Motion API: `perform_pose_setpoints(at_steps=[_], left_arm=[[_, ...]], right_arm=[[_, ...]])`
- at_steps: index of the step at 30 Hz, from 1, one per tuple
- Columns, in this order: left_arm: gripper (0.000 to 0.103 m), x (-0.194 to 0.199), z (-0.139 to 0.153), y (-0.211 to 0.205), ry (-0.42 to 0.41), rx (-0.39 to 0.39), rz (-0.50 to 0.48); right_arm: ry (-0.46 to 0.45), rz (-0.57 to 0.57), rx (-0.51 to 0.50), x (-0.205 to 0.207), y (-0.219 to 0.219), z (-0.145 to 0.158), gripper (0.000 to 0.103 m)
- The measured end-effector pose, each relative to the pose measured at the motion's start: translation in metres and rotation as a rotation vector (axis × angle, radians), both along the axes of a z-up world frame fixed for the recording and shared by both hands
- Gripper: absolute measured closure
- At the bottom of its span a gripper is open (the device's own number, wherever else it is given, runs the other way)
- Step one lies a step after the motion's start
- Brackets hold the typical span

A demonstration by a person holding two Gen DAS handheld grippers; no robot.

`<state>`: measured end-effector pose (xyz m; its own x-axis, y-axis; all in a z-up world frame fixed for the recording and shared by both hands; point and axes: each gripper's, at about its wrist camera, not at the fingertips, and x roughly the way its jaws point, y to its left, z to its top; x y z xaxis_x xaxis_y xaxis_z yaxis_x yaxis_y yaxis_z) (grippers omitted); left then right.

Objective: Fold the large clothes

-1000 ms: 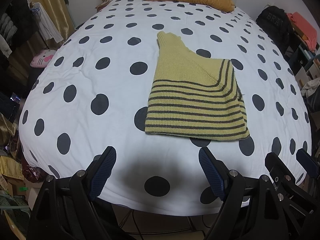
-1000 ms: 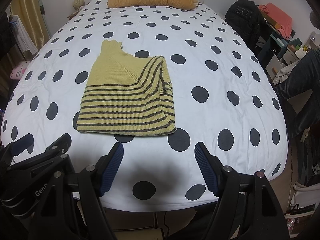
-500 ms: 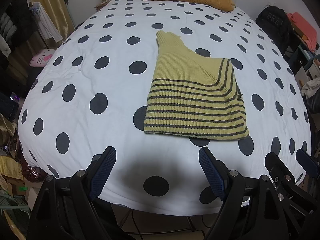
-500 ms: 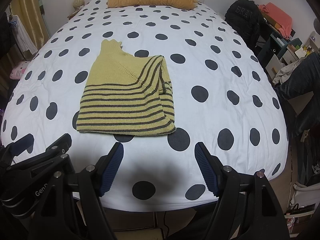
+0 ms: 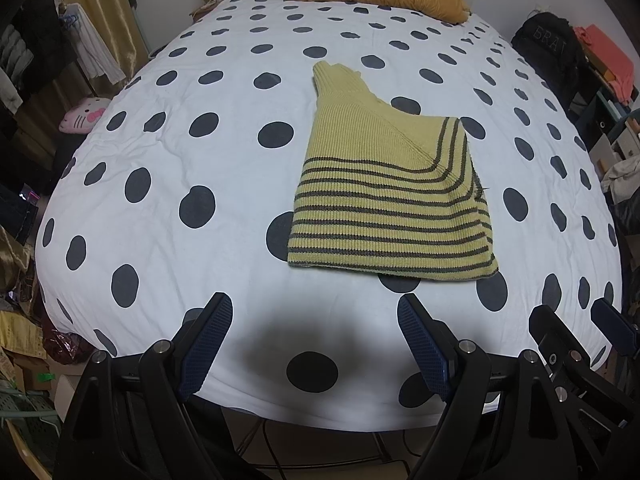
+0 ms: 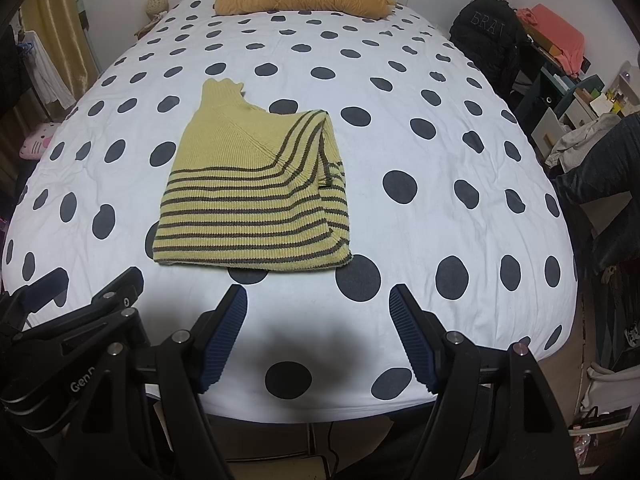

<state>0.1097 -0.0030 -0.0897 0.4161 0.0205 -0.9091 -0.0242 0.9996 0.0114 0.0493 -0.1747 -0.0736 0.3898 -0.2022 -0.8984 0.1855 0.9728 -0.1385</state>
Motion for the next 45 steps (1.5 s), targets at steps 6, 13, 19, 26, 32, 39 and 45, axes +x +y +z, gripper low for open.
perform_pose_setpoints(at_steps=[6,13,19,26,32,39,45], left_arm=[[0.018,0.0006,-0.0003,-0.0003,0.002,0.001,-0.003],[0.018,0.0007,-0.0007,-0.0004,0.004,-0.001,-0.003],[0.018,0.0003,-0.0017,-0.0002,0.006,-0.005,-0.004],[0.018,0.0000,-0.0026,-0.0001,0.007,-0.008,-0.005],[0.018,-0.0001,-0.0015,-0.0005,0.005,-0.008,-0.004],[0.018,0.0005,-0.0005,-0.0013,0.005,-0.008,-0.006],[0.018,0.0019,0.0021,-0.0039,0.006,-0.007,-0.008]], right_arm=[[0.001,-0.003,0.000,-0.0003,0.0001,-0.0001,0.029],[0.003,-0.002,-0.001,-0.0001,-0.0008,-0.0003,0.029],[0.005,-0.005,0.000,-0.0001,-0.0012,-0.0003,0.029],[0.002,-0.004,-0.002,-0.0006,-0.0011,-0.0001,0.029],[0.000,-0.004,-0.004,-0.0004,-0.0013,0.0001,0.029],[-0.002,-0.005,-0.005,-0.0004,-0.0016,0.0003,0.029],[-0.002,-0.006,-0.007,-0.0006,-0.0029,0.0008,0.029]])
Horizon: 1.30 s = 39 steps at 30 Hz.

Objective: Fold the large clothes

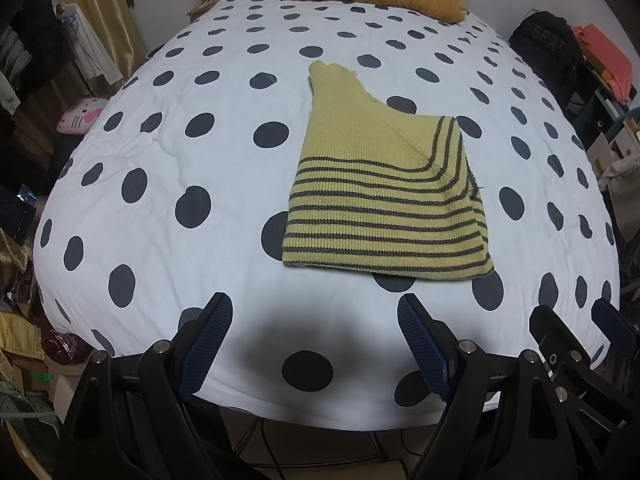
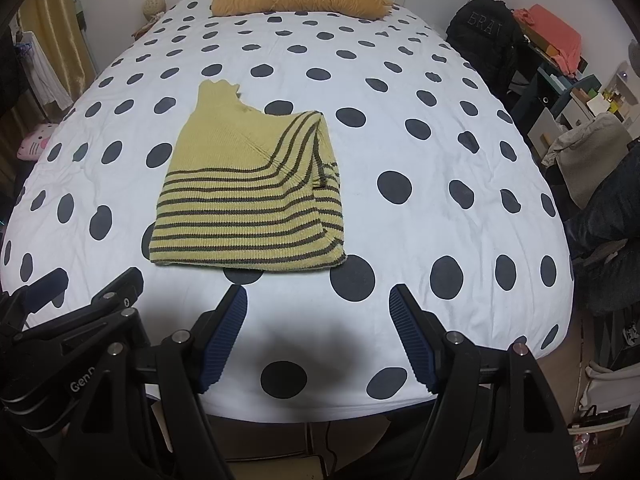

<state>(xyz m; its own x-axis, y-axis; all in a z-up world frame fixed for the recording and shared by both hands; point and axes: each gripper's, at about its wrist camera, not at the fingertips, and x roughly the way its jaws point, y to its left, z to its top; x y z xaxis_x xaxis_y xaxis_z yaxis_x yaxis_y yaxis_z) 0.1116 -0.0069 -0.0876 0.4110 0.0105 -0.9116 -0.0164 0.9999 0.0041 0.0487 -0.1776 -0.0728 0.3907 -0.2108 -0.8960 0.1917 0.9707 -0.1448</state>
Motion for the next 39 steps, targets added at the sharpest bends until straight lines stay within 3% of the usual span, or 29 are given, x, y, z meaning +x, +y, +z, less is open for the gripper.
perform_pose_setpoints(at_steps=[39], left_arm=[[0.018,-0.0018,-0.0025,-0.0019,0.001,0.002,0.001]], right_arm=[[0.006,-0.003,0.000,0.0008,-0.0003,-0.0003,0.029]])
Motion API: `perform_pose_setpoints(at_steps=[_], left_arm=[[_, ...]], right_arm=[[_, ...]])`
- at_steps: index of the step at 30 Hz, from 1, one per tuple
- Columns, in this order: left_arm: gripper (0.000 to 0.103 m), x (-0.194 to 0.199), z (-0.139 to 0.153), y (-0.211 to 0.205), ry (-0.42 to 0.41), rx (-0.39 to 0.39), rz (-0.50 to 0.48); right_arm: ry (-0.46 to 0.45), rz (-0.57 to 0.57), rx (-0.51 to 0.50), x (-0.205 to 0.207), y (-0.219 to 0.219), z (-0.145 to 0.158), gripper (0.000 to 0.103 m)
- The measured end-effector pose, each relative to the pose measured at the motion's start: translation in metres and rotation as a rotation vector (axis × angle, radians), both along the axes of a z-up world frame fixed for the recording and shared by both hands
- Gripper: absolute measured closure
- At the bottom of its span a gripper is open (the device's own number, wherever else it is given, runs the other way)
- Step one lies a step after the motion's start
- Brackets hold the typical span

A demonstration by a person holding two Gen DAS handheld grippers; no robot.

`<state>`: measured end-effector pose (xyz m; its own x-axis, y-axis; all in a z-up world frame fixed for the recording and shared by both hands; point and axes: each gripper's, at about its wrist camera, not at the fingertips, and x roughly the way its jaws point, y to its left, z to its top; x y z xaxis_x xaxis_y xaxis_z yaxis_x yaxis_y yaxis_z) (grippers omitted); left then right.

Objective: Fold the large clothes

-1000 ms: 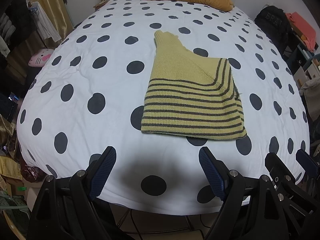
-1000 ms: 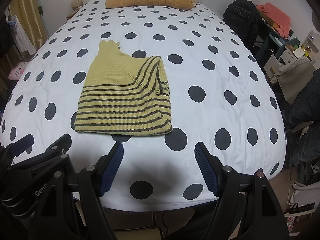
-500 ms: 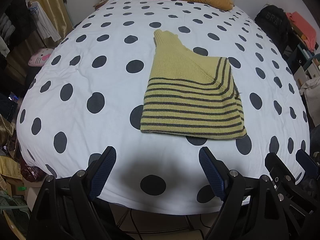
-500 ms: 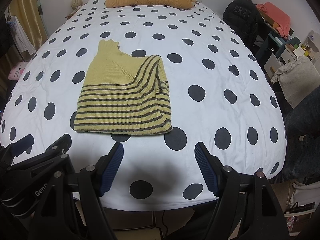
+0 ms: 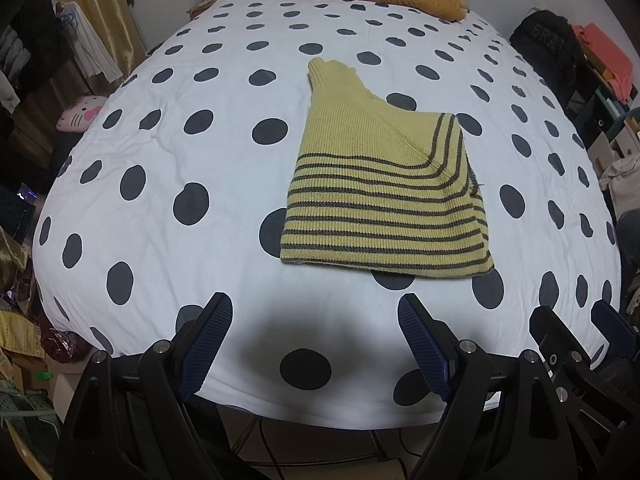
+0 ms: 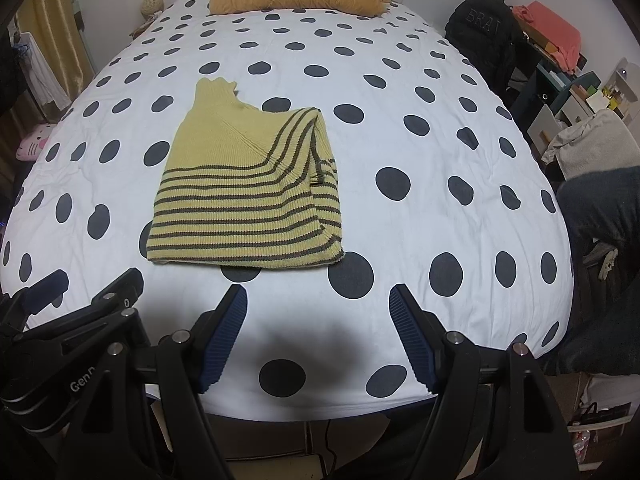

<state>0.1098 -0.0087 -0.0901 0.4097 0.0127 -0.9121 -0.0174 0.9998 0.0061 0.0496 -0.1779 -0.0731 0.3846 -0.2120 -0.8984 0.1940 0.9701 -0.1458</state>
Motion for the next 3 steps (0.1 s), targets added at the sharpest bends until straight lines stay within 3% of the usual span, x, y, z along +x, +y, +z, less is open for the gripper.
perform_pose_setpoints(at_steps=[3], left_arm=[[0.018,-0.0005,-0.0012,-0.0001,0.001,0.001,0.000]], right_arm=[[-0.001,0.000,-0.001,-0.0001,0.0000,0.0002,0.029]])
